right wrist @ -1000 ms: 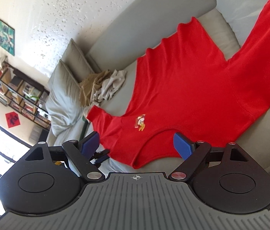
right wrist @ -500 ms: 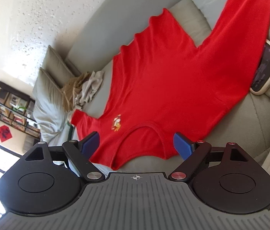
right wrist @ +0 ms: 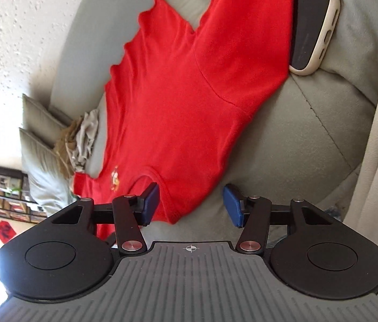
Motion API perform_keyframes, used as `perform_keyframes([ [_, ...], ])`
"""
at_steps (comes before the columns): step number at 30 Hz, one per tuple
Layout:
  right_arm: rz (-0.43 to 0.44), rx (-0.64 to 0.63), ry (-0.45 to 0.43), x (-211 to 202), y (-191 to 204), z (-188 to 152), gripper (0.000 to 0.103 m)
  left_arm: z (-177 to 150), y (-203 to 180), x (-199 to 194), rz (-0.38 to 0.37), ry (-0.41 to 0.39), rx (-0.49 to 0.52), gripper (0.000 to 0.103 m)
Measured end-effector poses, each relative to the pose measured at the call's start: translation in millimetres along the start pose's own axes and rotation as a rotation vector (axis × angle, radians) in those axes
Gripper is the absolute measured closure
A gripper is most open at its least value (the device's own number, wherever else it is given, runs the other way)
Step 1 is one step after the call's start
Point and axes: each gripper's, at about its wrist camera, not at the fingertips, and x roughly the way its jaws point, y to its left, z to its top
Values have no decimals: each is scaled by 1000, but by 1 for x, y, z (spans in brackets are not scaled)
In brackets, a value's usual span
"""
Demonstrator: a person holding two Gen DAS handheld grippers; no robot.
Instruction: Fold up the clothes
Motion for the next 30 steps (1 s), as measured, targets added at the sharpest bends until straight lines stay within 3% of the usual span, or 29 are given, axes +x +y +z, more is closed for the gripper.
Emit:
perform_keyframes([
  [4,81,52,-8,2,-8,-3,50,-1,0,-3,-14,12,-28,64],
  [5,103,55,-1,4,-7,-4,57,-2,0,-3,-13,17,-27,64],
  [7,140,76,52,12,-8,-8,62,-2,-2,-3,-12,29,-23,64],
  [15,155,101,73,32,-9,-19,63,-3,-9,1,-7,62,-35,65],
  [16,158,99,70,34,-10,-19,65,-4,-10,1,-5,64,-30,69],
  [17,159,97,67,36,-10,-20,72,-5,-12,0,-3,67,-21,70],
  [18,149,91,66,36,-10,-20,84,-5,-14,0,-1,68,-10,75],
  [20,130,79,63,36,-10,-19,90,-6,-20,0,13,63,35,81],
  [21,122,65,62,36,-9,-19,93,-7,-24,-1,21,55,70,96],
  [22,110,25,58,34,-5,-20,94,-8,-28,-1,29,48,109,102],
  [27,21,-193,8,15,24,-20,97,-13,-36,-17,27,74,220,103],
  [30,-39,-254,48,7,31,-15,96,-13,-29,-10,63,120,222,103],
])
